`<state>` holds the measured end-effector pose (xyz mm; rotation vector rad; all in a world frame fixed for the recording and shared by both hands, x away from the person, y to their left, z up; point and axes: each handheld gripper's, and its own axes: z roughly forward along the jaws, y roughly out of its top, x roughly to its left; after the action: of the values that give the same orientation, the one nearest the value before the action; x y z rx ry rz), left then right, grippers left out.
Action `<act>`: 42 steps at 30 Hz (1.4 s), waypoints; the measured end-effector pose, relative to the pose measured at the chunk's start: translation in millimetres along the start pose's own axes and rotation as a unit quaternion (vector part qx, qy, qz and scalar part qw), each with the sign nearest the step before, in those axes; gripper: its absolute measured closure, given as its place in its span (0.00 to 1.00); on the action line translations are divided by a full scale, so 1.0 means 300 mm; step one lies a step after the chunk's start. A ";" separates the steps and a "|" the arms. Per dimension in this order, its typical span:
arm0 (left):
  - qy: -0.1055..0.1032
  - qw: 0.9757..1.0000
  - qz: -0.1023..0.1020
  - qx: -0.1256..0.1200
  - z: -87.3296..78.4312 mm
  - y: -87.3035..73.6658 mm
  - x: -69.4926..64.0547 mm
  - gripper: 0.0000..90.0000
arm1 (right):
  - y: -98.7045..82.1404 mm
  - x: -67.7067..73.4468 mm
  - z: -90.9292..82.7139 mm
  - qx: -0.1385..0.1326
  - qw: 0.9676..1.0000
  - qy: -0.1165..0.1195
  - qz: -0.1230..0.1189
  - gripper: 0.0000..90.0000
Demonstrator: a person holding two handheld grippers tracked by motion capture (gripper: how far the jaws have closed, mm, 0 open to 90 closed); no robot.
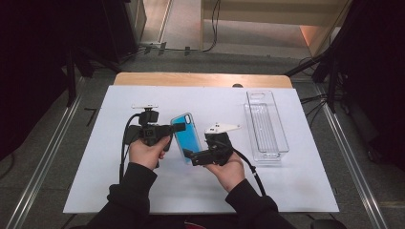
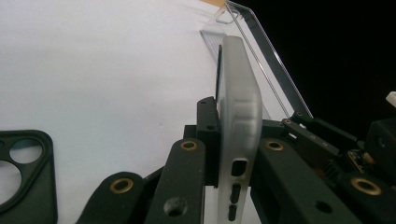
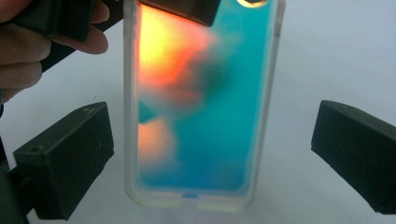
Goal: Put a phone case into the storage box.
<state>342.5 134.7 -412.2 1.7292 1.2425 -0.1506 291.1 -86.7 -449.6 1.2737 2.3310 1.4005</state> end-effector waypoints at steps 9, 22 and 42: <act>0.020 0.997 0.065 -0.036 0.006 -0.021 -0.025 0.95 | -0.002 -0.038 -0.019 0.004 1.000 0.003 -0.005 0.00; 0.030 0.990 0.130 -0.054 0.034 -0.053 -0.044 0.95 | -0.007 -0.046 -0.016 0.002 1.000 0.006 -0.017 0.00; 0.008 0.992 0.121 -0.044 0.080 -0.097 -0.114 0.95 | -0.001 -0.035 0.003 -0.024 0.999 0.011 0.033 0.00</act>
<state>313.2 94.4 -423.0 1.7906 1.0253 0.0603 298.0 -93.9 -453.3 1.3401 2.2758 1.4883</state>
